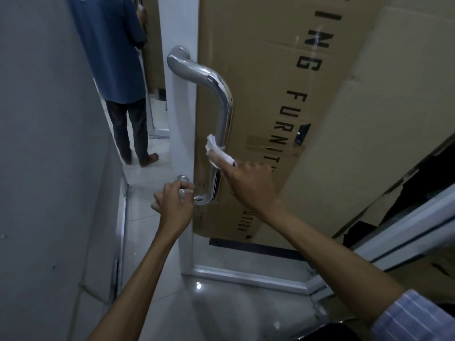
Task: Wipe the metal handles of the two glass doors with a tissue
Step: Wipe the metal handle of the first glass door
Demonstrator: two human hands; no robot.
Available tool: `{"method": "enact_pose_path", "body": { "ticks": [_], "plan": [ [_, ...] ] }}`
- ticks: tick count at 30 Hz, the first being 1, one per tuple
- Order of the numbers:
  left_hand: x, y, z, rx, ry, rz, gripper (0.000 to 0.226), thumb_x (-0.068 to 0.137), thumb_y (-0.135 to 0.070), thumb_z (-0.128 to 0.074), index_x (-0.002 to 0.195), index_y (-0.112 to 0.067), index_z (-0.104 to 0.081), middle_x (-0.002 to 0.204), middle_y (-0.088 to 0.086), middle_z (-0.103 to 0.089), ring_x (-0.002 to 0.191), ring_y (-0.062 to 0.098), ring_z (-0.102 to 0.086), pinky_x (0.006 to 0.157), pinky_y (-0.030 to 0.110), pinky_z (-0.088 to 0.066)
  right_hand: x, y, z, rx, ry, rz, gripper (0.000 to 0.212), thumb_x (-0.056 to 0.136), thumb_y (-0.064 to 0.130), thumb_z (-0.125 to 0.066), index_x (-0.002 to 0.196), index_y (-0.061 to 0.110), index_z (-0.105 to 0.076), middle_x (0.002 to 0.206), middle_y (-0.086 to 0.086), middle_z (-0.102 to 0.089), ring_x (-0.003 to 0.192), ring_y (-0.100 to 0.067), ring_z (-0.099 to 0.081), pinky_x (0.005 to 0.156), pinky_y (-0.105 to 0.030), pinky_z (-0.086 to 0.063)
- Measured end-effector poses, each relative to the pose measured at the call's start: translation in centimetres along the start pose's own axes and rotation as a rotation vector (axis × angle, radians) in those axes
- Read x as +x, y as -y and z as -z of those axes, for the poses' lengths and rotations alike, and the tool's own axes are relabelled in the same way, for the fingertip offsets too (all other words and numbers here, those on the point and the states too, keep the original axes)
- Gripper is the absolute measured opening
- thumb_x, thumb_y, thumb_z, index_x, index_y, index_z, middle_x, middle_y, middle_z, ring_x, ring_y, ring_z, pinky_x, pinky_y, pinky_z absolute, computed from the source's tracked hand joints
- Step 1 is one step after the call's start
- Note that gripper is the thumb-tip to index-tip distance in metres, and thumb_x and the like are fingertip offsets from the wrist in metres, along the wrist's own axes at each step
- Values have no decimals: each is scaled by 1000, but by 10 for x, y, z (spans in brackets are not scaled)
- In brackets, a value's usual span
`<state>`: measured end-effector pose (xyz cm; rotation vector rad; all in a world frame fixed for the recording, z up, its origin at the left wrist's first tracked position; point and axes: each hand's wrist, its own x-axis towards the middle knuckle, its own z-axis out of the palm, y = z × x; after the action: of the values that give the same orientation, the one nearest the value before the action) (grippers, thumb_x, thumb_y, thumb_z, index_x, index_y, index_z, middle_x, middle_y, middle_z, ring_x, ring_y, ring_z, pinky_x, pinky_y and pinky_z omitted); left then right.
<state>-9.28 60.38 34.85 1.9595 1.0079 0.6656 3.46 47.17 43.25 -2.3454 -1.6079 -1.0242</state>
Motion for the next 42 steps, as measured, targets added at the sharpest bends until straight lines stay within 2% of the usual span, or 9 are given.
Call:
{"method": "enact_pose_path", "body": {
  "ticks": [14, 21, 25, 28, 30, 32, 36, 39, 42],
  "plan": [
    [-10, 30, 15, 92, 16, 90, 27, 100, -6, -54, 105, -28, -68, 135, 3, -52, 136, 27, -32, 98, 30, -13, -60, 82, -78, 65, 388, -172, 80, 58, 25, -93, 134, 16, -70, 45, 1, -56, 30, -16, -47, 45, -21, -21],
    [-9, 35, 17, 102, 25, 88, 28, 100, -6, -51, 104, -31, -66, 137, 4, -50, 135, 28, -32, 100, 32, -19, -51, 106, -84, 440, 407, -361, 58, 109, 27, -44, 164, 23, -25, 115, -20, -69, 94, -34, -67, 67, -36, -40],
    [-9, 34, 12, 89, 22, 92, 27, 101, -5, -52, 106, -27, -68, 137, 6, -52, 136, 29, -33, 98, 29, -15, -57, 102, -77, 270, 432, -410, 61, 101, 30, -65, 157, 21, -44, 80, -7, -73, 58, -22, -65, 52, -28, -30],
    [-9, 33, 8, 43, 34, 86, 27, 100, -6, -53, 105, -27, -69, 137, 5, -53, 136, 28, -34, 98, 27, -13, -57, 125, -82, 591, 435, -464, 52, 109, 25, -48, 159, 21, -37, 94, -12, -72, 77, -27, -68, 60, -33, -43],
    [-7, 33, 7, 22, 36, 82, 28, 100, -6, -53, 104, -28, -69, 135, 4, -54, 136, 28, -35, 98, 29, -16, -62, 135, -83, 696, 498, -467, 36, 111, 28, -39, 138, 17, -59, 98, -12, -72, 84, -26, -69, 68, -35, -51],
    [-5, 29, 10, 25, 13, 74, 29, 100, -4, -52, 103, -27, -70, 132, 2, -54, 135, 27, -35, 99, 29, -17, -74, 137, -84, 714, 426, -611, 41, 112, 40, -33, 118, 18, -68, 90, -5, -73, 78, -17, -70, 68, -35, -58],
    [4, 31, 17, -42, -21, 68, 32, 100, -4, -51, 100, -32, -66, 119, -6, -47, 132, 26, -38, 113, 47, -32, -93, 130, -92, 776, 379, -583, 43, 110, 47, -30, 127, 28, -66, 79, 0, -72, 66, -13, -68, 61, -37, -61],
    [8, 41, 16, -91, 15, 30, 32, 101, -7, -51, 99, -35, -67, 118, -11, -60, 124, 21, -52, 113, 53, -38, -95, 128, -93, 946, 319, -745, 47, 107, 51, -33, 107, 24, -71, 74, -1, -69, 64, -16, -67, 62, -44, -59],
    [3, 45, 12, -200, 133, 59, 26, 105, -12, -51, 104, -31, -69, 113, -12, -68, 115, 16, -62, 101, 36, -48, -90, 128, -87, 1130, 318, -952, 44, 109, 52, -39, 102, 22, -72, 86, -5, -71, 75, -18, -68, 71, -44, -58]
  ]
}}
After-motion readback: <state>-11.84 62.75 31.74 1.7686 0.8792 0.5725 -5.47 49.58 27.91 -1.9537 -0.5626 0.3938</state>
